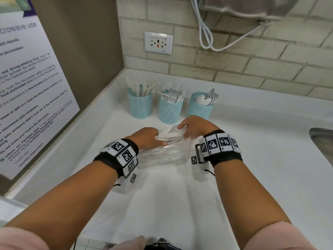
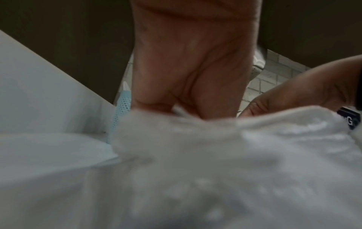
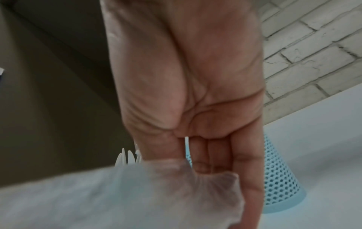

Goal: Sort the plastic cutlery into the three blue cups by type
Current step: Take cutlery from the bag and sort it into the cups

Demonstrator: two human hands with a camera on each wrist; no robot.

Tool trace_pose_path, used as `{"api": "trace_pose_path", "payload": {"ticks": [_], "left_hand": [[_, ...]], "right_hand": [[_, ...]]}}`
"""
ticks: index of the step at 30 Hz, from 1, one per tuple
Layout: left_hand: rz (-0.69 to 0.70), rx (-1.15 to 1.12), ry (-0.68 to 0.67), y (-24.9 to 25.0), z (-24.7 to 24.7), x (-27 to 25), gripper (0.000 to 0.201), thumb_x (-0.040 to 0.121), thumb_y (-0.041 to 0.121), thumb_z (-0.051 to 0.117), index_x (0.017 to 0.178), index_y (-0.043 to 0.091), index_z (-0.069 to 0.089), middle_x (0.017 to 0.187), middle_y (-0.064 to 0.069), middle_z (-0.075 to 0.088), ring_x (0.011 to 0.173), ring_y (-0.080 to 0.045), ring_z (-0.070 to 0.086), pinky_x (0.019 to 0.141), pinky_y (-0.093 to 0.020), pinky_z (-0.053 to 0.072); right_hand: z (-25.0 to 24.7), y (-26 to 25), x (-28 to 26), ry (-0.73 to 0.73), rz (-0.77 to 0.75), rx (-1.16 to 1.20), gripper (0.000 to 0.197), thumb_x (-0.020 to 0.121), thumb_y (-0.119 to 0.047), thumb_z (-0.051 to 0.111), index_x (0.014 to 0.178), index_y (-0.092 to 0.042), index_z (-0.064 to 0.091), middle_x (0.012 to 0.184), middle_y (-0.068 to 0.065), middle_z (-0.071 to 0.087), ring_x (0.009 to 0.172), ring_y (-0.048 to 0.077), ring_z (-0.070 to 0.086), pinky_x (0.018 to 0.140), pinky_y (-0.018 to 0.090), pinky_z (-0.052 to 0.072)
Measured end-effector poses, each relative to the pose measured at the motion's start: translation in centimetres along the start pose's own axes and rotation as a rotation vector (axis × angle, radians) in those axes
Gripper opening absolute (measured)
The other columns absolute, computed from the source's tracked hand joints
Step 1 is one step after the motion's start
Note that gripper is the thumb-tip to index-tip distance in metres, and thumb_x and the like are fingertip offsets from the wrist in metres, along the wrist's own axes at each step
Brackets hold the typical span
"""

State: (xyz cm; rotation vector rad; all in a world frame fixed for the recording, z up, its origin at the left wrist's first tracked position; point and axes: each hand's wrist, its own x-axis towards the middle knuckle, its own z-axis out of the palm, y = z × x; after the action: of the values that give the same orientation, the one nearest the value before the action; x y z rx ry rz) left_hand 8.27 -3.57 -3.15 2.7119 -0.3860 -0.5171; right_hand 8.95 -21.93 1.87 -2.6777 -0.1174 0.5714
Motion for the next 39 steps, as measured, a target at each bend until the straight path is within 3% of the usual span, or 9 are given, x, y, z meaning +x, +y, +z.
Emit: {"api": "trace_pose_path", "payload": {"ticks": [6, 12, 16, 21, 24, 27, 30, 33, 39], "left_hand": [[0.034, -0.061, -0.007, -0.3, 0.2, 0.1, 0.03, 0.089, 0.038, 0.059, 0.094, 0.009, 0.052, 0.098, -0.005, 0.055, 0.087, -0.019, 0.048, 0.066, -0.025, 0.032], [0.0, -0.036, -0.04, 0.3, 1.2, 0.1, 0.031, 0.09, 0.041, 0.057, 0.094, 0.011, 0.049, 0.094, -0.004, 0.053, 0.087, -0.02, 0.05, 0.073, -0.027, 0.036], [-0.008, -0.091, -0.004, 0.4, 1.0, 0.2, 0.022, 0.087, 0.032, 0.062, 0.09, 0.012, 0.055, 0.095, -0.006, 0.059, 0.093, -0.024, 0.058, 0.076, -0.027, 0.041], [-0.002, -0.329, -0.027, -0.1, -0.6, -0.2, 0.021, 0.083, 0.032, 0.07, 0.078, 0.014, 0.059, 0.076, 0.003, 0.059, 0.075, -0.012, 0.053, 0.062, -0.018, 0.037], [0.003, -0.508, -0.011, -0.1, -1.7, -0.7, 0.025, 0.087, 0.035, 0.064, 0.07, 0.02, 0.055, 0.069, 0.005, 0.052, 0.065, -0.009, 0.047, 0.061, -0.02, 0.035], [0.02, -0.646, 0.046, 0.1, -2.6, -0.8, 0.022, 0.093, 0.039, 0.053, 0.078, 0.026, 0.063, 0.086, -0.003, 0.058, 0.081, -0.018, 0.05, 0.073, -0.026, 0.039], [0.021, -0.813, 0.046, 1.0, -3.1, -0.6, 0.024, 0.096, 0.038, 0.046, 0.092, 0.02, 0.061, 0.099, -0.002, 0.058, 0.093, -0.017, 0.05, 0.084, -0.027, 0.039], [0.015, -0.971, -0.001, 1.9, -3.2, -0.7, 0.023, 0.098, 0.035, 0.044, 0.102, 0.015, 0.056, 0.088, 0.006, 0.057, 0.081, -0.008, 0.055, 0.084, -0.027, 0.043], [0.053, -1.346, -0.103, 1.9, -3.0, -1.0, 0.018, 0.098, 0.022, 0.045, 0.102, 0.015, 0.061, 0.091, 0.0, 0.073, 0.076, -0.01, 0.07, 0.067, -0.021, 0.055]], "right_hand": [[0.0, 0.6, 0.0, -0.034, 0.031, 0.069, 0.046, 0.08, -0.003, 0.068, 0.122, -0.018, 0.06, 0.1, 0.004, 0.059, 0.068, 0.012, 0.06, 0.088, 0.033, 0.054], [0.0, 0.7, -0.1, -0.048, 0.037, 0.1, 0.044, 0.082, -0.003, 0.067, 0.123, -0.018, 0.06, 0.103, 0.004, 0.059, 0.081, 0.018, 0.063, 0.091, 0.033, 0.053], [-0.1, 0.9, -0.2, -0.064, 0.034, 0.095, 0.044, 0.083, -0.004, 0.066, 0.124, -0.018, 0.059, 0.106, 0.007, 0.061, 0.081, 0.019, 0.063, 0.092, 0.034, 0.052], [-0.5, 1.4, -0.1, -0.058, 0.04, 0.113, 0.043, 0.083, -0.005, 0.066, 0.124, -0.018, 0.06, 0.095, 0.002, 0.058, 0.096, 0.025, 0.065, 0.092, 0.036, 0.053], [-1.0, 1.4, -0.1, -0.075, 0.02, 0.145, 0.047, 0.082, -0.007, 0.068, 0.127, -0.02, 0.057, 0.117, 0.005, 0.057, 0.112, 0.024, 0.058, 0.094, 0.032, 0.051], [-1.5, 0.8, 0.0, -0.105, -0.082, 0.291, 0.057, 0.081, -0.017, 0.071, 0.133, -0.021, 0.049, 0.132, 0.003, 0.053, 0.124, 0.018, 0.048, 0.101, 0.033, 0.042], [-1.8, -0.4, -0.2, -0.051, -0.174, 0.593, 0.037, 0.086, -0.033, 0.064, 0.121, -0.022, 0.055, 0.116, -0.004, 0.061, 0.109, 0.012, 0.057, 0.089, 0.028, 0.046], [-1.5, -1.7, 0.1, 0.105, -0.177, 0.696, 0.033, 0.09, -0.044, 0.055, 0.11, -0.019, 0.054, 0.098, -0.003, 0.064, 0.083, 0.011, 0.062, 0.072, 0.024, 0.048], [-0.6, -2.3, 1.1, 0.263, -0.172, 0.882, 0.007, 0.09, -0.017, 0.061, 0.094, -0.014, 0.055, 0.078, -0.001, 0.063, 0.059, 0.008, 0.055, 0.05, 0.017, 0.041]]}}
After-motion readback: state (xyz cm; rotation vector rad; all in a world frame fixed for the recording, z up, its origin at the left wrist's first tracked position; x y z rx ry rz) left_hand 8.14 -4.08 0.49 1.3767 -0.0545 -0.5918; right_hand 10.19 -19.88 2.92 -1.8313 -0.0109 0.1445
